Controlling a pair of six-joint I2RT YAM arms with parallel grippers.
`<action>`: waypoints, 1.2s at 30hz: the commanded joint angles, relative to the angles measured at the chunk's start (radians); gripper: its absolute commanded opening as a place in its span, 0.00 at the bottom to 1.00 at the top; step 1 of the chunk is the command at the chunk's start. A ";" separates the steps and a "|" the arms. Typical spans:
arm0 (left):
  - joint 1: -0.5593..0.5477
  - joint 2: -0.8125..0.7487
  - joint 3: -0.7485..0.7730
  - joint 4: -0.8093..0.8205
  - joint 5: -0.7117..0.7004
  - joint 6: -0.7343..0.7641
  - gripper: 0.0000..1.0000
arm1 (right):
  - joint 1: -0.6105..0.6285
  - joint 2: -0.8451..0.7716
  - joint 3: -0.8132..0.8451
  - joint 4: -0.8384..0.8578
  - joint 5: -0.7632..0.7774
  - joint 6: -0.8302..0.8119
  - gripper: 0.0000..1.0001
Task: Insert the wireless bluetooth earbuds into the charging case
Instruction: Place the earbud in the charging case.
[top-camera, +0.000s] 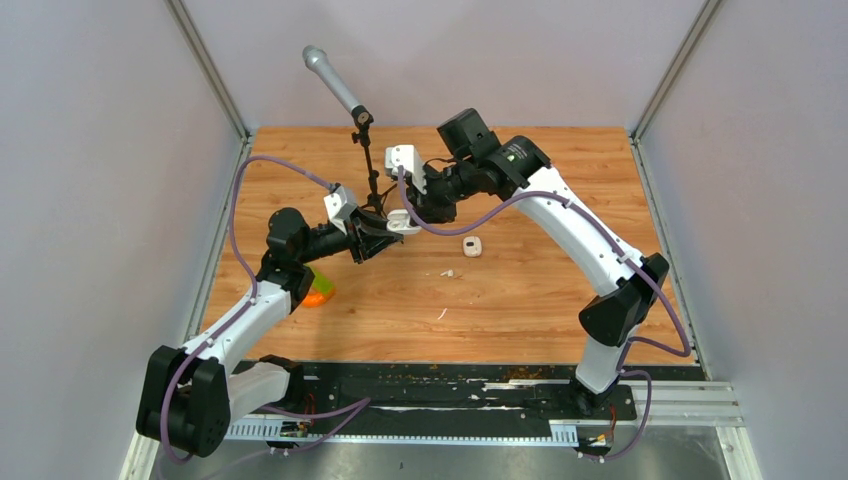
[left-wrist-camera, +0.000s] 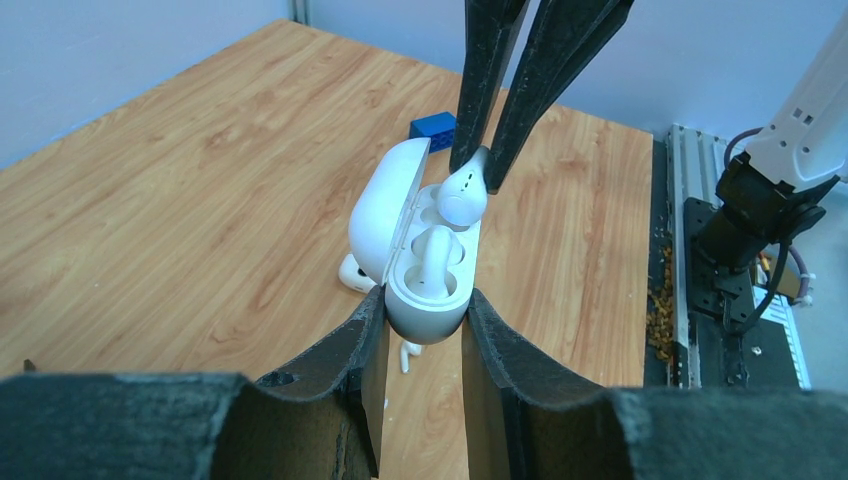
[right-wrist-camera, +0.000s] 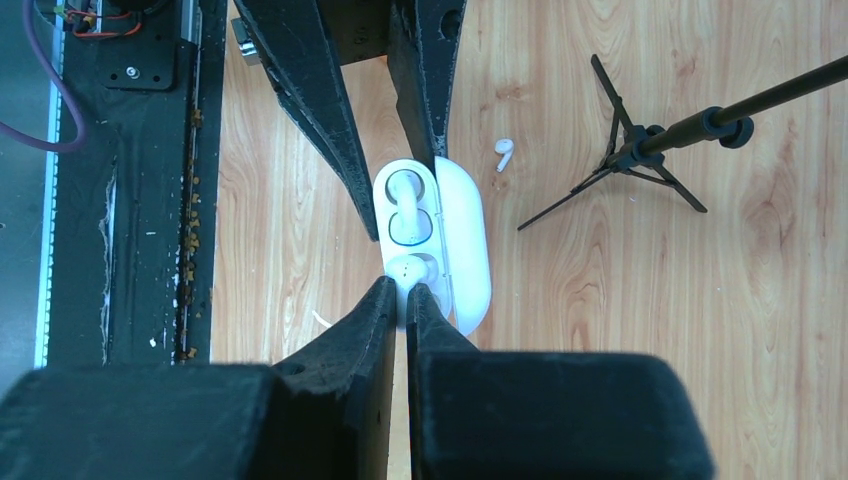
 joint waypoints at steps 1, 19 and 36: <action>-0.004 -0.007 0.014 0.017 0.023 0.026 0.00 | 0.005 -0.001 0.019 0.007 0.019 -0.029 0.04; -0.003 0.000 0.021 0.032 0.007 0.001 0.00 | 0.007 0.007 0.000 0.007 0.001 -0.051 0.06; -0.003 0.001 0.020 0.039 -0.005 -0.007 0.00 | 0.016 0.011 -0.004 0.005 0.014 -0.055 0.09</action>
